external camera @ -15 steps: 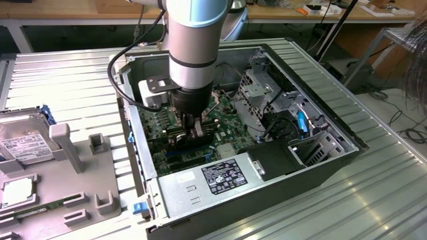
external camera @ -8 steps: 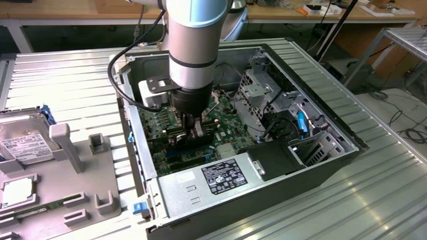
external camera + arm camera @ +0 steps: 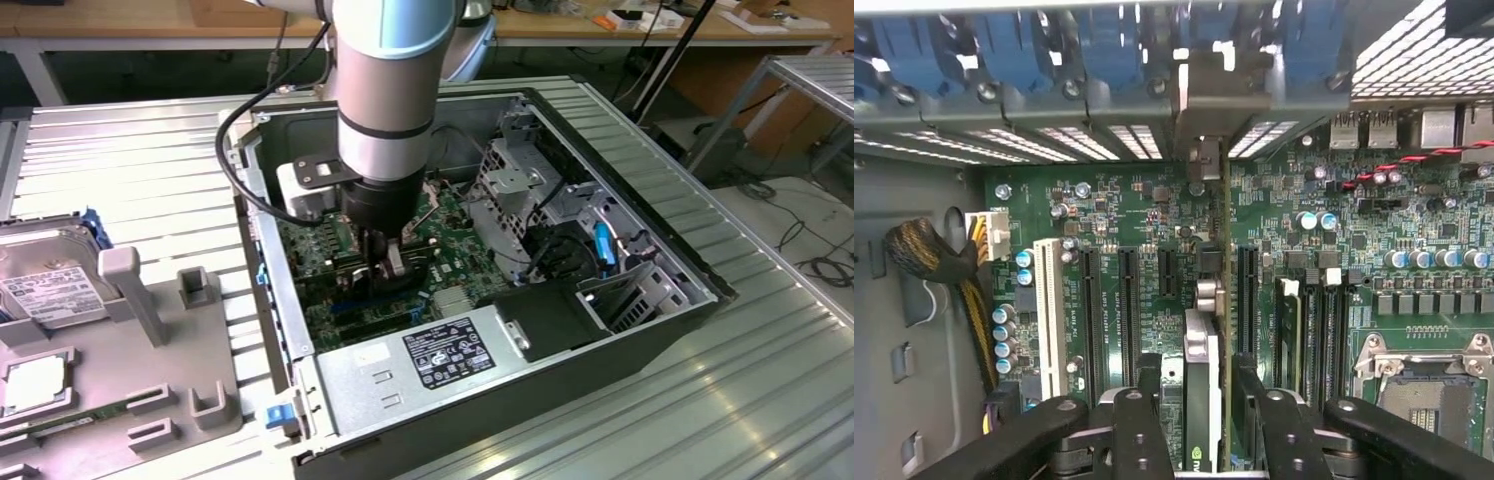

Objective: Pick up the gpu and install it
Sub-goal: 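Insert the gpu into the slot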

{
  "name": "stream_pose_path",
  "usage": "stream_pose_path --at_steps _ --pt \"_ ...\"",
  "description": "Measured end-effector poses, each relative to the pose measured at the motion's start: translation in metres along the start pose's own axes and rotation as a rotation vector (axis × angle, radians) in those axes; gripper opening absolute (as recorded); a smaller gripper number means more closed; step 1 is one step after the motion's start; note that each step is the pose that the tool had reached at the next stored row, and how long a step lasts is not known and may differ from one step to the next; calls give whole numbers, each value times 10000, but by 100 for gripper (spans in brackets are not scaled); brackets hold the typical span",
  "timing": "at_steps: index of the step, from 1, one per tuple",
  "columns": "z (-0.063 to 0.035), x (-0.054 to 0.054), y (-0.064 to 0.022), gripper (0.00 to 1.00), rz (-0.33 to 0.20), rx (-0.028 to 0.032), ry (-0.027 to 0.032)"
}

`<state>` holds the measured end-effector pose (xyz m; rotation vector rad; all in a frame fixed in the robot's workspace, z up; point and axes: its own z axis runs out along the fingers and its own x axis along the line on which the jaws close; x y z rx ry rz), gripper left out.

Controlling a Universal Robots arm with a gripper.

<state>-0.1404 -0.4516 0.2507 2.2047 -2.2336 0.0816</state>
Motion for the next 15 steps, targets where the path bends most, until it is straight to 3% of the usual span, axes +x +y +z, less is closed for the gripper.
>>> stream_pose_path --at_steps 2,3,8,12,15 --pt "0 0 0 41 0 -1 1" --pt "-1 0 0 47 -1 -1 1" --pt "-2 0 0 47 0 -7 1" --pt "-187 6 -8 47 2 -15 1" --pt "-407 8 -16 47 30 -18 2"
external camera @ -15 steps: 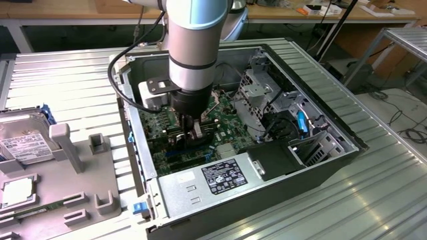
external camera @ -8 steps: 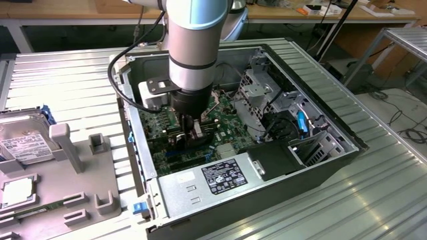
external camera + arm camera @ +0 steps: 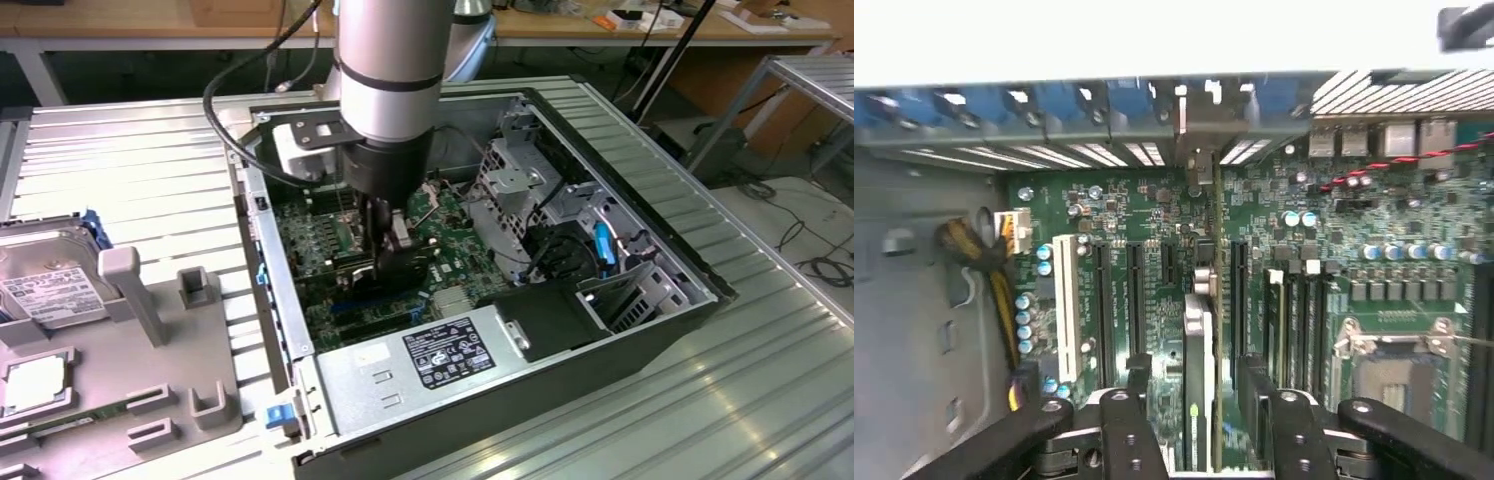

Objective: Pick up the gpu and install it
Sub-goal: 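Insert the gpu into the slot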

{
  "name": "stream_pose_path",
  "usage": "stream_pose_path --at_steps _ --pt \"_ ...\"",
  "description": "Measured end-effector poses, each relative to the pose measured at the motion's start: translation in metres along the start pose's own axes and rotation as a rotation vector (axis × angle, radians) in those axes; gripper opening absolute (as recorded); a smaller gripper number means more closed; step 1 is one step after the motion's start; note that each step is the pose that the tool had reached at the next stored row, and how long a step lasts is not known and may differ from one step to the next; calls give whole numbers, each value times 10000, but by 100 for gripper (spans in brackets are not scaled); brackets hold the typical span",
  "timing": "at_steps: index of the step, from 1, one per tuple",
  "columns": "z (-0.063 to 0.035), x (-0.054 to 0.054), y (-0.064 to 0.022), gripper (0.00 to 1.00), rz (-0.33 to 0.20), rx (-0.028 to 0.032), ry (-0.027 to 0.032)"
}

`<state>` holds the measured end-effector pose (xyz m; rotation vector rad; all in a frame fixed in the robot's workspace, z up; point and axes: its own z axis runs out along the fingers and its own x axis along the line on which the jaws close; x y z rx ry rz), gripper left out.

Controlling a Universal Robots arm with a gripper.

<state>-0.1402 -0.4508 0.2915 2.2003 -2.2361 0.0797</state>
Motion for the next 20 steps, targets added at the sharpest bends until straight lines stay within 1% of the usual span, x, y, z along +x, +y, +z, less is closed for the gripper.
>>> stream_pose_path --at_steps 1,2,5,9,10,11,20 --pt "-100 0 -3 47 26 -2 5" --pt "-107 -1 -3 47 32 -2 15" --pt "-107 -1 -3 46 43 -1 15" --pt "-108 -1 -3 21 59 -2 17" --pt "-108 -1 -3 21 68 -3 17" --pt "-108 -1 -3 11 74 -3 17" --pt "-108 -1 -3 11 114 -5 18"
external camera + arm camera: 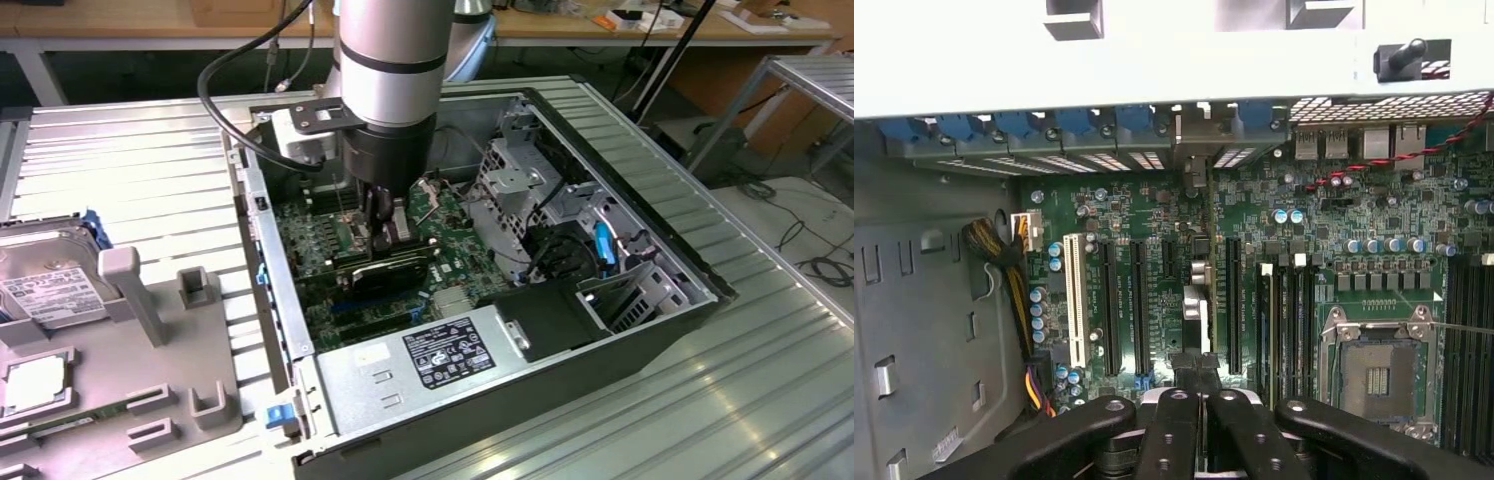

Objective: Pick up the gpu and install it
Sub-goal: 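Press down on the gpu until it lock into place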

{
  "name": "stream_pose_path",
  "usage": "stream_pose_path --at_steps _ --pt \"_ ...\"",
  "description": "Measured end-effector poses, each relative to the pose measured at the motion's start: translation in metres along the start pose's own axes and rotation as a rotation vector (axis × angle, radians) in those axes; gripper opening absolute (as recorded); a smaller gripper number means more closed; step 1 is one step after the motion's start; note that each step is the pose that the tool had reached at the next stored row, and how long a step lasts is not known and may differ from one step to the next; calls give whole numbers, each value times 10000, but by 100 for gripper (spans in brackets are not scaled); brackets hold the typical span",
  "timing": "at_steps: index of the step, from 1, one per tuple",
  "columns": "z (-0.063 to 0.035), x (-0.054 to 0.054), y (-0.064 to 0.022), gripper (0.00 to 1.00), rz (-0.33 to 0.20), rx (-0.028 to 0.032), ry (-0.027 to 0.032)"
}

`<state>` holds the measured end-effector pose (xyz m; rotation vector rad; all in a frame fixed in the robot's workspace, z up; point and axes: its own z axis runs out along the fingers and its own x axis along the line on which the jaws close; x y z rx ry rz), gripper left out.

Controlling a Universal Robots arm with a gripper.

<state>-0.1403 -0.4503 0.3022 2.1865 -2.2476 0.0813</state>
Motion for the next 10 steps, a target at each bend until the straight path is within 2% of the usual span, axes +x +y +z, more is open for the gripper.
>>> stream_pose_path --at_steps 10 --pt "0 0 0 11 65 -2 2"
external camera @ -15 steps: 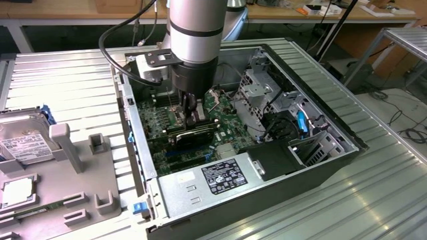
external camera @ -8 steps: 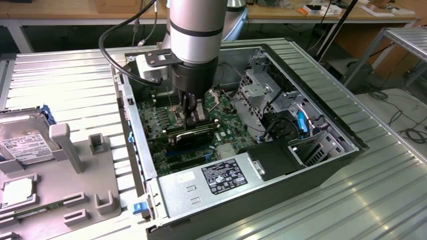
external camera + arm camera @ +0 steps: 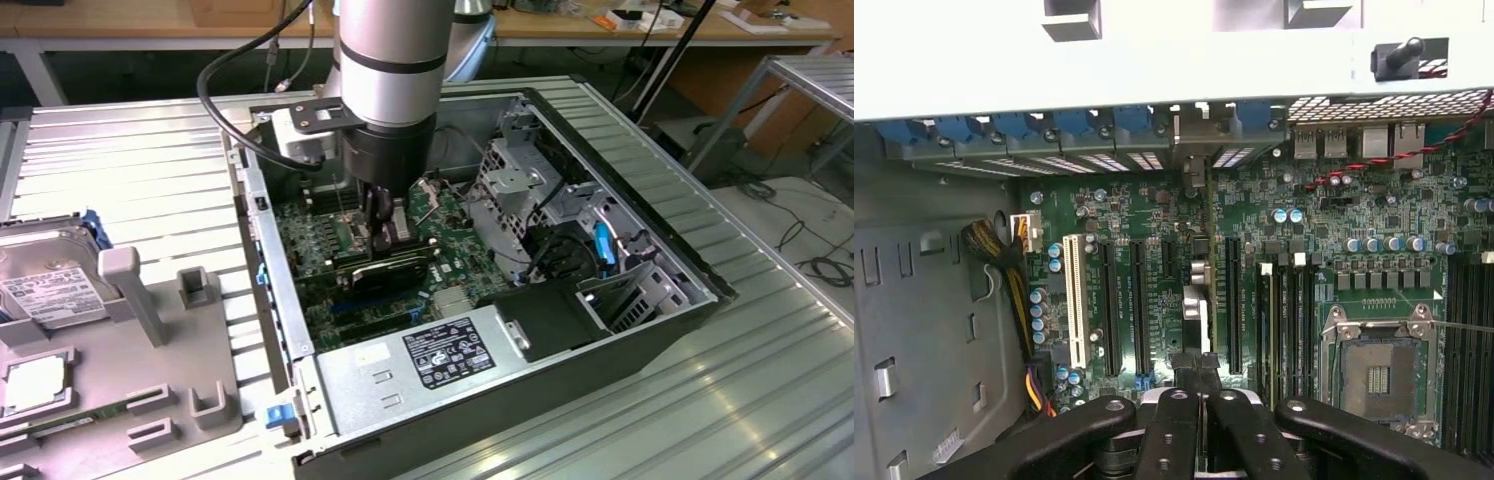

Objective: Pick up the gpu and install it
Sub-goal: 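Press down on the gpu until it lock into place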

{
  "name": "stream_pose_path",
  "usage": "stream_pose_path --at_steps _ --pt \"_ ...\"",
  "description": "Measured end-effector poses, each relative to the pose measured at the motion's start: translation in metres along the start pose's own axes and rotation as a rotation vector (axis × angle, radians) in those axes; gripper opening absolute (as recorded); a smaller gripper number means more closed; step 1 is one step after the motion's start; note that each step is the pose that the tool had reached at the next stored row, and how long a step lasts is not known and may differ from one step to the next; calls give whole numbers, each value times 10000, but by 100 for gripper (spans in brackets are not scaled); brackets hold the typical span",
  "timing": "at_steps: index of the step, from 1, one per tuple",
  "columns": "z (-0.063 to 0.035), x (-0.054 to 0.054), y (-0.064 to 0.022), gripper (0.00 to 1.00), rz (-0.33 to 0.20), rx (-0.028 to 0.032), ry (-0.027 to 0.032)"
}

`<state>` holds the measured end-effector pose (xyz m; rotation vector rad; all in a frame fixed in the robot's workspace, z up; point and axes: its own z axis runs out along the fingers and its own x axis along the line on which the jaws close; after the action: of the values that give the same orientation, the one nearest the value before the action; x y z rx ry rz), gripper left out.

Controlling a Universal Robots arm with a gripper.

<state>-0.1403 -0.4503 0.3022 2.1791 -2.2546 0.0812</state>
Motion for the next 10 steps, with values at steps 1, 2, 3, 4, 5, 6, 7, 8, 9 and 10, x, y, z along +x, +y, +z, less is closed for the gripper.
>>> stream_pose_path --at_steps 1,2,3,4,5,6,7,8,9,10 --pt "0 0 0 11 7 -1 0" --pt "0 0 0 11 13 -1 1" --pt "0 0 0 11 25 -1 1" --pt "0 0 0 11 32 -1 1" --pt "0 0 0 11 36 -2 1" --pt "0 0 0 11 39 -2 2" --pt "0 0 0 11 44 -2 1" --pt "0 0 0 11 49 -2 2" --pt "0 0 0 11 56 -2 2" --pt "0 0 0 11 64 -2 2"
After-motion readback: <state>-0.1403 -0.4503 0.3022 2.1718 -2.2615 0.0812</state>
